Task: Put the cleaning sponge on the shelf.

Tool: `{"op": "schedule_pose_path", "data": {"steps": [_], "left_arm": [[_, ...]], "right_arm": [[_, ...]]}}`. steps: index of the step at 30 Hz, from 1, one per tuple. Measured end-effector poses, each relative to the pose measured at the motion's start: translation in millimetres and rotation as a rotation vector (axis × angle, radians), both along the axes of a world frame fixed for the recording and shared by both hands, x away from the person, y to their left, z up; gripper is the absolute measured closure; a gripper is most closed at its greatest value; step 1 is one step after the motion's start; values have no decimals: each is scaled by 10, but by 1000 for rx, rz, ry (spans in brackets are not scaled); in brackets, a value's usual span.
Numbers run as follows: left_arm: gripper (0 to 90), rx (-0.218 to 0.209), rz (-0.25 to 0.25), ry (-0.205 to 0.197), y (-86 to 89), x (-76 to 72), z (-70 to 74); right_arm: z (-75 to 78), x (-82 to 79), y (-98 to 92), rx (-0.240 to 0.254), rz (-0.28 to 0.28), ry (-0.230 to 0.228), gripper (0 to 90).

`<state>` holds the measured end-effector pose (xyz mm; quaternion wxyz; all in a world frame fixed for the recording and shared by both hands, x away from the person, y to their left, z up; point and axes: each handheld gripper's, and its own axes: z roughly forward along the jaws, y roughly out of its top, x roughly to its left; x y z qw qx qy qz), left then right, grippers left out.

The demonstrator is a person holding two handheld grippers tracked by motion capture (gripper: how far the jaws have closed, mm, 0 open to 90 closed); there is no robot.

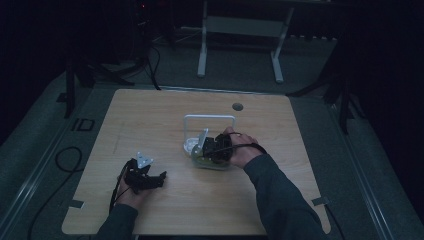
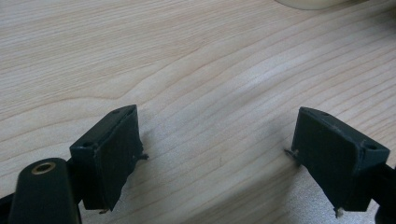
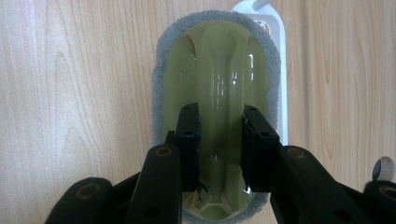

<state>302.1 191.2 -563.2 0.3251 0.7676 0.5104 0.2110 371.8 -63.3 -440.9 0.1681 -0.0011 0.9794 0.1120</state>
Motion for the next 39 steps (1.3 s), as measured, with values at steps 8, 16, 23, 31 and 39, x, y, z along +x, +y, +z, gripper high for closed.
{"op": "schedule_pose_path", "data": {"steps": [8, 16, 23, 31, 39], "left_arm": [[157, 1, -1, -1, -1, 1, -1], [157, 2, -2, 0, -1, 2, 0], [157, 1, -3, 0, -4, 3, 0], [157, 2, -4, 0, -3, 3, 0], [157, 2, -4, -1, -3, 3, 0]], "right_arm": [[-20, 56, 16, -16, 7, -5, 713], [20, 87, 55, -11, 22, -25, 713], [9, 114, 34, -11, 27, -33, 713], [7, 138, 54, -16, 33, -36, 713], [39, 186, 101, -21, 41, -52, 713]]}}
